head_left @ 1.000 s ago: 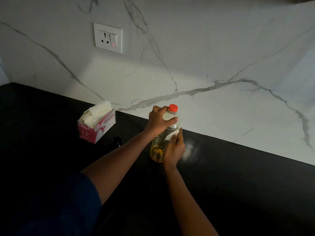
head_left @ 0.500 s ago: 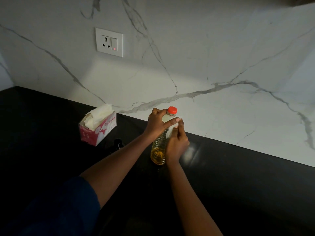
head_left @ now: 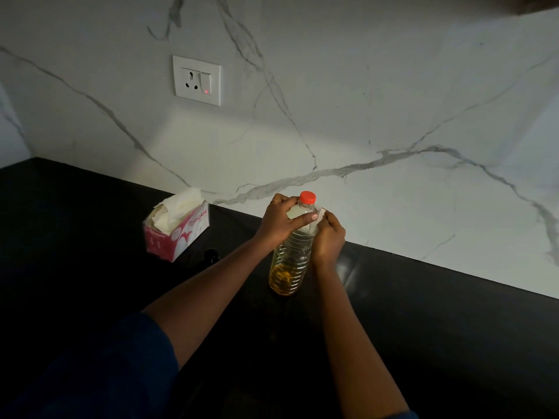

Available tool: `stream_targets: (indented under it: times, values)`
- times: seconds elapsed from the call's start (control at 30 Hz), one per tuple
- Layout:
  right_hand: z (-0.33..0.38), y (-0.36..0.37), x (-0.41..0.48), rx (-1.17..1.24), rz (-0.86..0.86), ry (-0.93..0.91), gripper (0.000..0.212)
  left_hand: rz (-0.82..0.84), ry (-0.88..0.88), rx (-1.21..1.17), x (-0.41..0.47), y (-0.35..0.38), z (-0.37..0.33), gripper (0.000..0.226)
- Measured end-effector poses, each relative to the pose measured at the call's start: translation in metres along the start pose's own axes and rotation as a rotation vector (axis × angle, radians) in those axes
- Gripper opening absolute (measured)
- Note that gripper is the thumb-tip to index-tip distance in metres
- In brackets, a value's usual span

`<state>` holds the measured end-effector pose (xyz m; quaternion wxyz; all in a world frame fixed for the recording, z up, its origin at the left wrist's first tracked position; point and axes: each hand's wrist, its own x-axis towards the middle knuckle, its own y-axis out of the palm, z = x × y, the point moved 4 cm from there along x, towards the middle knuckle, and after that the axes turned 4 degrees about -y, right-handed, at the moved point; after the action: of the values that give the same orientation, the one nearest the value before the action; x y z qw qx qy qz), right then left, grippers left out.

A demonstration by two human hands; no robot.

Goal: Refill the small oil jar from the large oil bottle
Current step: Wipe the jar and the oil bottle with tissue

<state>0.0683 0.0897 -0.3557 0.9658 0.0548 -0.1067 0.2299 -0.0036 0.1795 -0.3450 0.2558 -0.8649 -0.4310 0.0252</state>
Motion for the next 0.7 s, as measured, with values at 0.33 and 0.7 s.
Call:
stream_targets:
  times: [0.33,0.7]
  values:
    - [-0.002,0.005,-0.029,0.082,-0.138,0.036,0.033,0.011,-0.022,-0.116,-0.005,-0.007,-0.003,0.051]
    - [-0.015,0.002,0.002,0.128,-0.033,0.174,0.027,-0.016,-0.073,-0.033,-0.001,-0.012,-0.008,0.046]
